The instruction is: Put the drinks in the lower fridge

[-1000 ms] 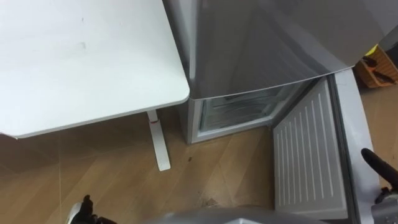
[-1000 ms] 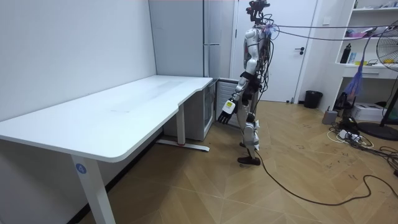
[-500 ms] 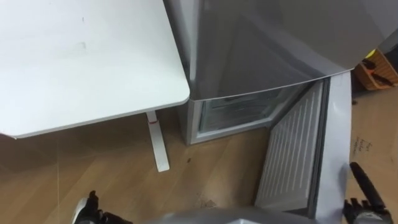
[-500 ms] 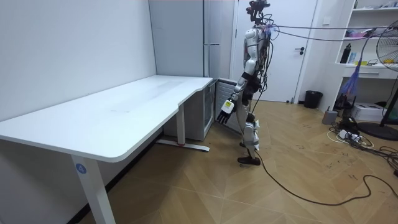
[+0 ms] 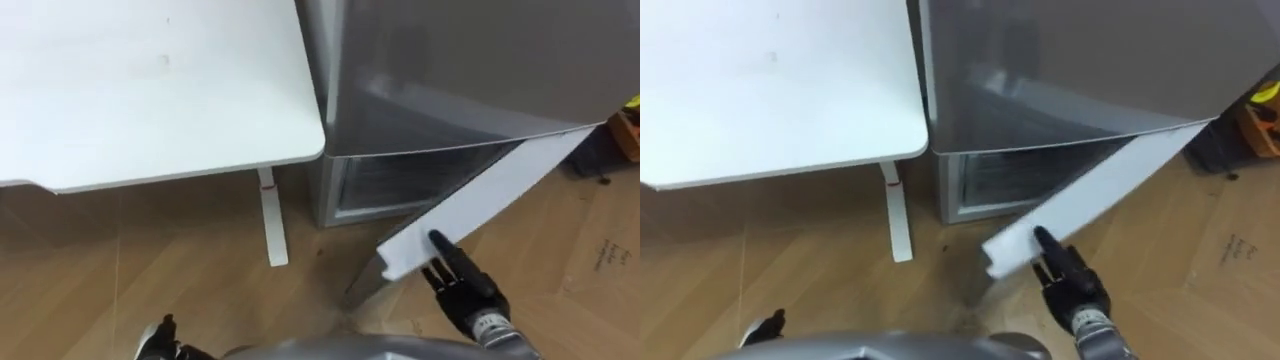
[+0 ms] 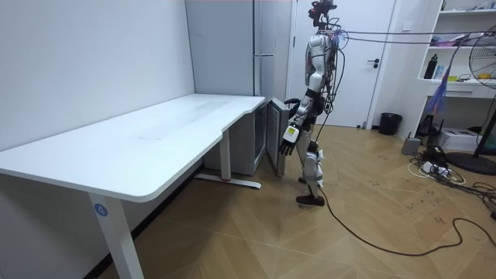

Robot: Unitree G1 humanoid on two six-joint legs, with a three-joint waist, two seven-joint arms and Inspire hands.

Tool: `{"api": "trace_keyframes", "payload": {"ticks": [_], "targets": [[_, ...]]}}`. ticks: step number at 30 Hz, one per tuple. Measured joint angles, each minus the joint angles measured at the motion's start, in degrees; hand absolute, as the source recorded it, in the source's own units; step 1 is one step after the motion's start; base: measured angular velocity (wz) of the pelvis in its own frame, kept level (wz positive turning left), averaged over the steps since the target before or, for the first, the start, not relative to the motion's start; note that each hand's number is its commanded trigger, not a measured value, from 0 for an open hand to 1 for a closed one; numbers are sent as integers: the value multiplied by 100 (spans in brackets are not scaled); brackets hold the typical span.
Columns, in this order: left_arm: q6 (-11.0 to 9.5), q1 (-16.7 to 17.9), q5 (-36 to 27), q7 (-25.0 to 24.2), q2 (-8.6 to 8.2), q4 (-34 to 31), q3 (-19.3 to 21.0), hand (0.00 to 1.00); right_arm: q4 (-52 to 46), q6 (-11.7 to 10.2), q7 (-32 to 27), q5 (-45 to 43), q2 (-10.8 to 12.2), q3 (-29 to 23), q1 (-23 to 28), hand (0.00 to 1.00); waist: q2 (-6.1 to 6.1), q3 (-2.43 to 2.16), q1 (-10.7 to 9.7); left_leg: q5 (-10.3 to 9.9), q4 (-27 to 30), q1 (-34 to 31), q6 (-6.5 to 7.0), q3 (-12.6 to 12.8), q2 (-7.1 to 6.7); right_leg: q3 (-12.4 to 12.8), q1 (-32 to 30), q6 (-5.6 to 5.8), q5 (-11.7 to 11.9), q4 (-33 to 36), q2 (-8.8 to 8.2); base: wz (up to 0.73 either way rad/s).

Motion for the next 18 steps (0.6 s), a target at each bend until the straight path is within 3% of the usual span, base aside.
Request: {"api": "trace_keyframes", "payload": {"ticks": [3, 6, 18], "targets": [[26, -139, 3, 5, 48, 14, -282, 0, -591, 109, 473, -8, -15, 560, -1, 0, 7, 16, 68, 0, 23, 21, 0, -3, 2, 4, 4, -2, 2, -3, -3, 0], [44, -180, -5, 11, 54, 14, -321, 0, -984, 275, 786, -14, -25, 814, -3, 0, 4, 37, 125, 1, 24, 20, 1, -16, 1, -9, 5, 0, 11, -7, -6, 1], [169, -180, -125, 7, 43, -23, -331, 0, -1118, 497, 1050, -458, -270, 859, -19, 0, 26, 62, 103, 1, -36, -10, 2, -77, -1, -106, 12, 4, 18, -9, 0, 2]]}}
